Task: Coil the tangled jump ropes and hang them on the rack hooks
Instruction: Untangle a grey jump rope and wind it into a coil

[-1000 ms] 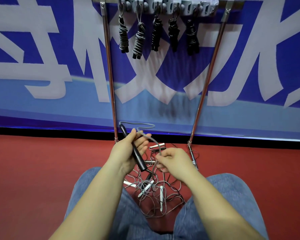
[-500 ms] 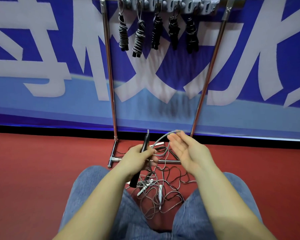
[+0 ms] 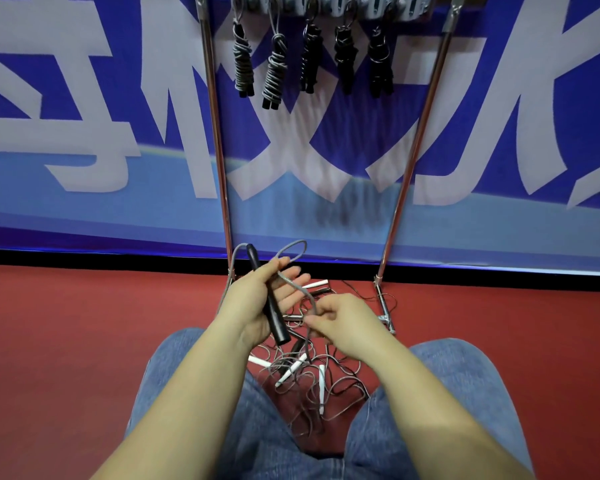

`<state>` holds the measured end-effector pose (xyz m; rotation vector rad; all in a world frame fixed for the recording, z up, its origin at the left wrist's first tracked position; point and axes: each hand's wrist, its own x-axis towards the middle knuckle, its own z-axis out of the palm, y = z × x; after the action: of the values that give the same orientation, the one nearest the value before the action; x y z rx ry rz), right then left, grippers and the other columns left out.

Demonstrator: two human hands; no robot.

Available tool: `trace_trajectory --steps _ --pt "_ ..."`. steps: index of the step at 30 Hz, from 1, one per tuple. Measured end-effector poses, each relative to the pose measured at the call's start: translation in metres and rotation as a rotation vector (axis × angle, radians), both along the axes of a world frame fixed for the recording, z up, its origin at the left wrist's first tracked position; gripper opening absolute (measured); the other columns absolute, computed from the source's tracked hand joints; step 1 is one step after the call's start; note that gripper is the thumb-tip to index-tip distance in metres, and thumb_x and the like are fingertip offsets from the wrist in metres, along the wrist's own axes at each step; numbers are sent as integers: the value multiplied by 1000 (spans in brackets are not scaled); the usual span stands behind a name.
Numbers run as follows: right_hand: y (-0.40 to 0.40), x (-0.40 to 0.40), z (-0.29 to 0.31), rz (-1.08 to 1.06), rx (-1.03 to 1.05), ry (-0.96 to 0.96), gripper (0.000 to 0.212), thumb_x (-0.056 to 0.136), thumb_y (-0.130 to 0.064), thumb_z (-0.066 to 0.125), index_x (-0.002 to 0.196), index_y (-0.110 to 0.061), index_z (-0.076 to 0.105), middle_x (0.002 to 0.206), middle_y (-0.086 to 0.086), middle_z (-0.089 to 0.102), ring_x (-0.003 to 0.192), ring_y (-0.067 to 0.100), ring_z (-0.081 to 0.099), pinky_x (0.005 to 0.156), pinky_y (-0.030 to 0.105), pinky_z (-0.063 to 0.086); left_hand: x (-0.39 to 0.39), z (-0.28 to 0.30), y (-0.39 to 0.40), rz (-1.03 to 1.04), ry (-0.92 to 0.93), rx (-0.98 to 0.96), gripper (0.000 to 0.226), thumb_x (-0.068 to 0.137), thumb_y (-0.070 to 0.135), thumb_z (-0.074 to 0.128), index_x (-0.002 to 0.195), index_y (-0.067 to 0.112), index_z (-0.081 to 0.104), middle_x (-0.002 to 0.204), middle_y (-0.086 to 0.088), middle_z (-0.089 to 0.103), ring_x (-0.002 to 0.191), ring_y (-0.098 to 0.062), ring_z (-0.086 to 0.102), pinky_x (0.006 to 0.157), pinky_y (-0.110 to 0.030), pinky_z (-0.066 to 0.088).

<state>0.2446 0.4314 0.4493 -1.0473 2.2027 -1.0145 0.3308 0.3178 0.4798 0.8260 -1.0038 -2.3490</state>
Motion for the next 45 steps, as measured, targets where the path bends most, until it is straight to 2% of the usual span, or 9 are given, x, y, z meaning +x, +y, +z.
trace_trajectory --steps 4,7,10,17,23,27,33,37,45 --pt "-1 1 16 -260 -352 -572 14 93 -12 58 80 -10 62 78 9 69 60 9 68 57 20 56 -1 -5 1 -71 -40 -135 19 98 26 50 106 13 61 90 -7 73 81 -20 70 76 -31 56" --pt "1 -6 27 -426 -617 -986 11 94 -10 54 88 -4 60 70 9 71 59 12 70 53 20 55 -2 -16 6 -184 -190 -332 18 96 20 54 108 13 66 94 -5 71 86 -18 62 73 -24 46" --pt "4 -10 35 -492 -788 -1203 15 96 -10 50 86 -1 58 63 9 71 57 14 70 52 20 56 1 -24 11 -303 -266 -481 16 96 17 54 98 15 69 98 -5 72 93 -18 63 83 -26 46" --pt "4 -16 32 -423 -783 -1161 12 97 -9 47 96 -3 57 86 13 70 77 18 69 66 27 58 -2 -25 11 -188 -228 -446 12 97 13 52 90 12 60 69 -3 68 65 -15 65 66 -24 53" --pt "2 -8 0 -84 3 -150 27 84 -11 68 111 -9 66 97 3 68 82 12 61 77 25 50 -3 -13 4 10 -76 -20 13 97 9 50 92 6 61 60 -5 70 55 -19 70 52 -28 58" --pt "0 -4 -13 -26 113 78 15 88 -22 65 92 -8 69 69 1 59 56 9 46 59 25 39 -5 -4 3 -23 -14 61 16 98 12 49 91 6 62 64 -6 71 58 -19 71 58 -31 58" --pt "-2 -2 7 -313 -352 -650 11 93 -9 56 83 -6 61 75 9 68 57 10 68 54 21 56 -8 -11 0 -110 -114 -178 18 96 21 54 106 10 64 94 -8 71 84 -19 67 80 -29 53" --pt "-1 -9 25 -475 -668 -1010 13 94 -8 53 85 -3 59 62 4 70 57 11 69 52 19 55 -4 -29 11 -293 -273 -418 16 94 21 57 100 13 71 95 -5 70 85 -18 55 71 -26 40" --pt "5 -18 27 -435 -695 -993 8 95 -7 50 96 -5 58 85 11 69 74 17 70 64 26 56 -4 -30 18 -271 -213 -462 11 96 13 53 87 15 60 73 1 71 64 -11 66 68 -24 53"
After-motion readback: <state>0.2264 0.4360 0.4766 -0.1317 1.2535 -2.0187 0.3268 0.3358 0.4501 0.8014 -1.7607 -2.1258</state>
